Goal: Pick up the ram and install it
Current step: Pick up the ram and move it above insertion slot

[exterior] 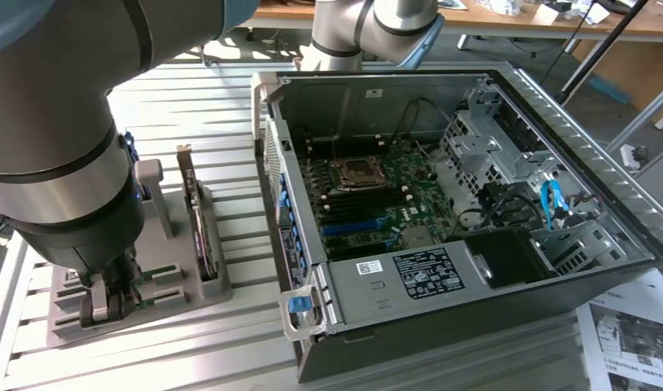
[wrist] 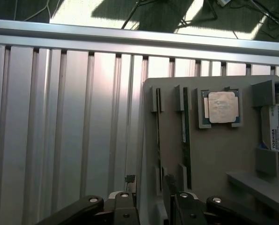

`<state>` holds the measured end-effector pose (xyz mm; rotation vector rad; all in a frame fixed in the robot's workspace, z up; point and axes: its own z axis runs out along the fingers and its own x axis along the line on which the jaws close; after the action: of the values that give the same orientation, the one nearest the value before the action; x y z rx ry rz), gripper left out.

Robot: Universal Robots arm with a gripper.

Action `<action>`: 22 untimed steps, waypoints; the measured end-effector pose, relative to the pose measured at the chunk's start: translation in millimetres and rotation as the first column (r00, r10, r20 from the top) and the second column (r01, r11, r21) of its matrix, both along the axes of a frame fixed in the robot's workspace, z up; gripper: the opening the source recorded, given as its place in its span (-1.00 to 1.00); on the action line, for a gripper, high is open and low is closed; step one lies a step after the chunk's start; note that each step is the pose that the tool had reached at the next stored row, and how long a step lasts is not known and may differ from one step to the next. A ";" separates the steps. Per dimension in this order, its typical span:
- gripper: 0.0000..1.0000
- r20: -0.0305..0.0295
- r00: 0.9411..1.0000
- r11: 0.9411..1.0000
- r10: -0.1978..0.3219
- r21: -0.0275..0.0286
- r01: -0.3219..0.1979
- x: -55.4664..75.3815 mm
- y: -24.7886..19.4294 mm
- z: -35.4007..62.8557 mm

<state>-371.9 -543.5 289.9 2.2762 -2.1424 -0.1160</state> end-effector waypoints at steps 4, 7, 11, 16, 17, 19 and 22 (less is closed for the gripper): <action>-0.28 0.000 1.000 1.000 0.000 0.001 0.000 -0.4 0.0 -6.1; -0.28 0.000 1.000 1.000 0.000 0.002 0.000 -0.7 0.0 -10.2; -0.28 0.000 1.000 1.000 0.000 0.004 0.000 -1.3 0.0 -15.8; -0.28 0.000 1.000 1.000 0.000 0.006 0.000 -1.8 0.0 -25.3; -0.28 0.000 1.000 1.000 0.000 0.006 0.000 -1.9 0.0 -26.7; -0.28 0.000 1.000 1.000 0.000 0.007 0.000 -2.1 0.0 -30.0; -0.28 0.000 1.000 1.000 0.000 0.008 0.000 -2.3 0.0 -34.5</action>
<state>-374.2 -543.5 255.4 2.2802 -2.1457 -0.1244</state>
